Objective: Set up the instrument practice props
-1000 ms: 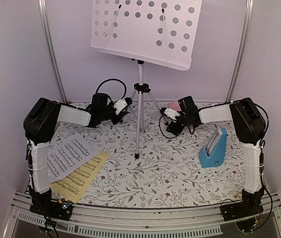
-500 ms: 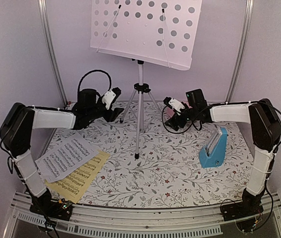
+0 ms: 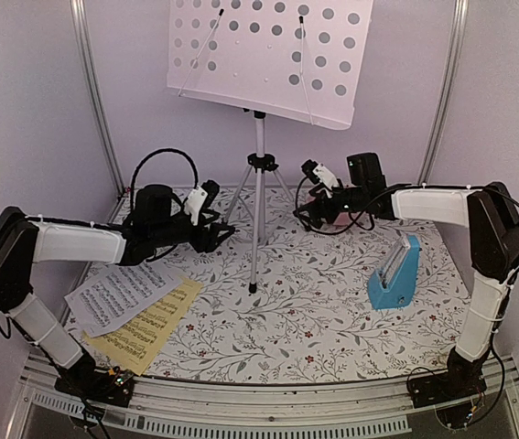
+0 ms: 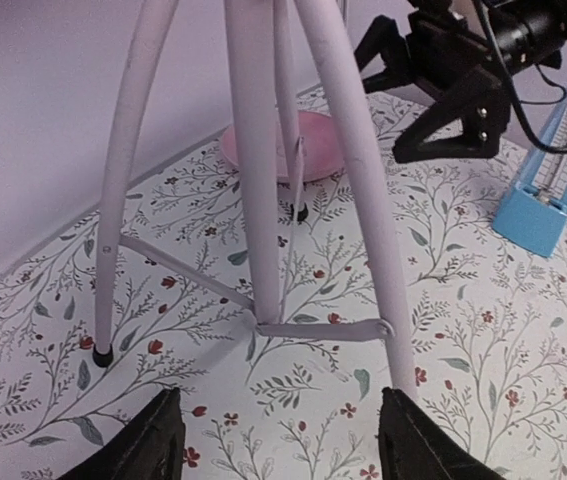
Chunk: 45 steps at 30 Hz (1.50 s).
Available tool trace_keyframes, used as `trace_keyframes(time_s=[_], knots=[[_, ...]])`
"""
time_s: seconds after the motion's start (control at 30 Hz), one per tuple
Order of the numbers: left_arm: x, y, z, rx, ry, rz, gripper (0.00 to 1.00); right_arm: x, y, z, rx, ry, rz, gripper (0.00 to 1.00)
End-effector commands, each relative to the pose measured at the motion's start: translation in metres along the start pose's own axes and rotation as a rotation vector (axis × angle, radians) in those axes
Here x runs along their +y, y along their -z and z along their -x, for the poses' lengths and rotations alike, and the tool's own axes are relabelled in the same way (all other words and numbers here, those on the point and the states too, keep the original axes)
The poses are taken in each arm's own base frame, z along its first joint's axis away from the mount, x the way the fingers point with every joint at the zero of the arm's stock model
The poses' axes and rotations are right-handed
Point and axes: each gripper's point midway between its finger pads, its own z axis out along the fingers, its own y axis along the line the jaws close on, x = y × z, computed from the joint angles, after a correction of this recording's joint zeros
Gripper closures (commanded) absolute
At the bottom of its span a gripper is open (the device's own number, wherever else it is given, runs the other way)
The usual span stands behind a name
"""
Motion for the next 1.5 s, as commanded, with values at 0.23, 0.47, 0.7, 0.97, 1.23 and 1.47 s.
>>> trace_keyframes(time_s=[0.23,0.47,0.7,0.97,1.23,1.47], knots=[[-0.059,0.021,-0.013,-0.053,0.127,-0.242,0.30,0.003,-0.010,0.051,-0.148,-0.021,0.103,0.09],[-0.070,0.020,-0.026,-0.041,0.145,-0.276,0.30,-0.002,-0.019,0.055,-0.159,-0.016,0.105,0.10],[-0.080,0.015,-0.033,-0.031,0.154,-0.309,0.30,-0.003,-0.022,0.057,-0.171,-0.006,0.111,0.10],[-0.083,0.017,-0.035,-0.034,0.144,-0.323,0.30,-0.003,-0.021,0.061,-0.187,0.003,0.111,0.11],[-0.090,0.025,-0.038,-0.047,0.159,-0.355,0.30,-0.002,-0.018,0.069,-0.215,0.019,0.115,0.11],[-0.095,0.025,-0.037,-0.071,0.183,-0.389,0.30,-0.003,-0.019,0.079,-0.250,0.044,0.121,0.14]])
